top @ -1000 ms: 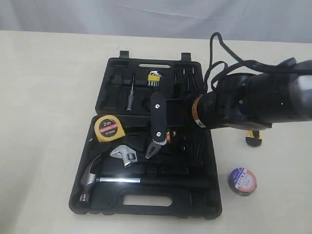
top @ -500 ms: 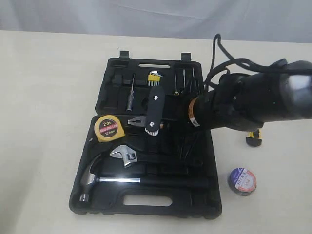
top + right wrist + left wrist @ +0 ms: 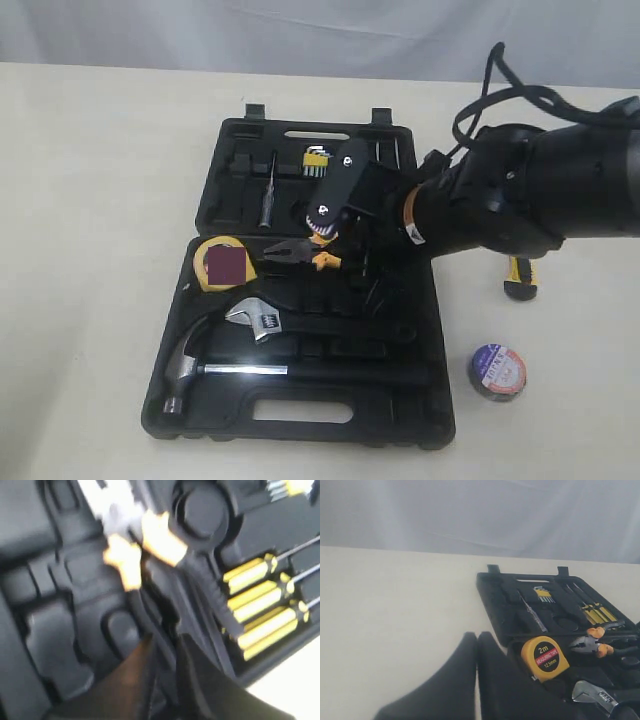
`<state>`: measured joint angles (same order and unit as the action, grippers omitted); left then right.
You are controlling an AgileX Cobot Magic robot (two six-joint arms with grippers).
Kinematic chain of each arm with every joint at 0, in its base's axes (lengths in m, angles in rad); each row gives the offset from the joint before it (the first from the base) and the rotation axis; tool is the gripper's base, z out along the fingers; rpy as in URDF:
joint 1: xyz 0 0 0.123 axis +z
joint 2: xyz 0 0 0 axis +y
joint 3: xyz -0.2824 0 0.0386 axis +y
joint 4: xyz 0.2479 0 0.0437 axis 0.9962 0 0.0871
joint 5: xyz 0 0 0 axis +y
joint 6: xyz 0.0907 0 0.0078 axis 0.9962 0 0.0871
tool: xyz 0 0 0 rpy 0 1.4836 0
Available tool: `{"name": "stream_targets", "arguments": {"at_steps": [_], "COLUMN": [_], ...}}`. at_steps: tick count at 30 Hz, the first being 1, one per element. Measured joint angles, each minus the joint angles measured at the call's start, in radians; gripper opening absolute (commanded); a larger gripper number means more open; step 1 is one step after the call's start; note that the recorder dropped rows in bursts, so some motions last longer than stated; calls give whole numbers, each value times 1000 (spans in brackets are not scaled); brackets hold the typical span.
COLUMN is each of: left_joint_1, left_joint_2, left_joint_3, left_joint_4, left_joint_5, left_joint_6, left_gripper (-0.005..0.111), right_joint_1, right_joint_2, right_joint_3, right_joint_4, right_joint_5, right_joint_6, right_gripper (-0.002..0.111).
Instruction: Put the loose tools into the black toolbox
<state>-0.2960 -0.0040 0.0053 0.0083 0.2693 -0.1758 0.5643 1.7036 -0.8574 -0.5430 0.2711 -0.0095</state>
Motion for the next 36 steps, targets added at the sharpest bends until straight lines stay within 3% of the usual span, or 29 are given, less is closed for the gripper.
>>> {"name": "stream_targets", "arguments": {"at_steps": [8, 20, 36], "left_joint_1": [0, 0, 0], "left_joint_2": [0, 0, 0], "left_joint_3": [0, 0, 0], "left_joint_4": [0, 0, 0], "left_joint_5": [0, 0, 0], "left_joint_6": [0, 0, 0], "left_gripper": [0, 0, 0], "right_joint_1": [0, 0, 12], "right_joint_2": [13, 248, 295], "right_joint_3": [-63, -323, -355], "right_joint_4": [4, 32, 44], "right_joint_5": [-108, 21, 224], "right_joint_6": [113, 220, 192], "right_gripper": [15, 15, 15]}}
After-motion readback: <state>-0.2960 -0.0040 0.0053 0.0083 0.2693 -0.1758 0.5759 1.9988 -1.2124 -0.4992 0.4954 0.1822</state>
